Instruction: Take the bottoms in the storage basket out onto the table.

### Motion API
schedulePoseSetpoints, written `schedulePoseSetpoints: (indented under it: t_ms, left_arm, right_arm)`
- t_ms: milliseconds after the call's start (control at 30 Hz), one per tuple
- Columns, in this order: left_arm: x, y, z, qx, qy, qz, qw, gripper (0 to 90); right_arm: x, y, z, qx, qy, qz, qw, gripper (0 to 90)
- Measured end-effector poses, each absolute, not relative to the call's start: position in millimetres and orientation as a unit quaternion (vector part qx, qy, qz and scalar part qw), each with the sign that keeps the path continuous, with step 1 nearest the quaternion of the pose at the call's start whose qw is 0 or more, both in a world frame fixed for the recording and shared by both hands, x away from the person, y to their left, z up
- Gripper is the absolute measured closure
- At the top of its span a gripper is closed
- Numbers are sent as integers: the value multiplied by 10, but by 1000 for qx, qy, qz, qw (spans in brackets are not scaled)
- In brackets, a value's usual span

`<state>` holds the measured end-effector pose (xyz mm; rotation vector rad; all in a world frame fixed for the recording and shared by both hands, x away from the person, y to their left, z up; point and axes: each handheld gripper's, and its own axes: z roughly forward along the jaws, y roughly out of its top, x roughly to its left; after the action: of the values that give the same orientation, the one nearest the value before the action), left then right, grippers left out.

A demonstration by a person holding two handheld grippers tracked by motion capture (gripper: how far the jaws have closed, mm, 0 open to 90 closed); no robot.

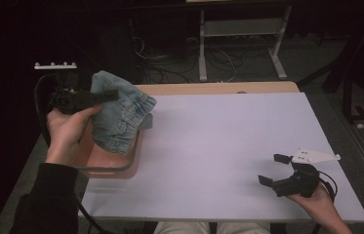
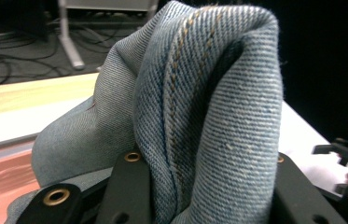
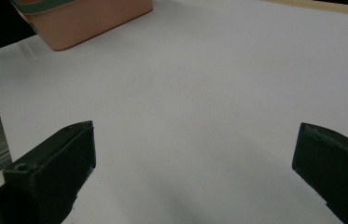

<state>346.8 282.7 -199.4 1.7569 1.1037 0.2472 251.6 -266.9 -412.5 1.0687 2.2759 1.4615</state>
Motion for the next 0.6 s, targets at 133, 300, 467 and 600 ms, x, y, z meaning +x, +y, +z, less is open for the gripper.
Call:
schedulePoseSetpoints:
  t_ms: [133,300,467,600]
  left_arm:
    - [3486,2690,-1947,735,442,93,505,676]
    - [3510,2533,-1904,743,429,89,506,676]
    - [3526,2387,-1857,751,414,85,508,676]
    - [3532,2270,-1827,755,403,82,511,676]
  right_arm:
    - [2514,-2673,-4123,365,777,499,117,0]
    - [2512,-2676,-4120,365,777,499,116,0]
    - [2511,-2677,-4120,365,777,500,117,0]
    - [2509,-2676,-4119,365,777,500,117,0]
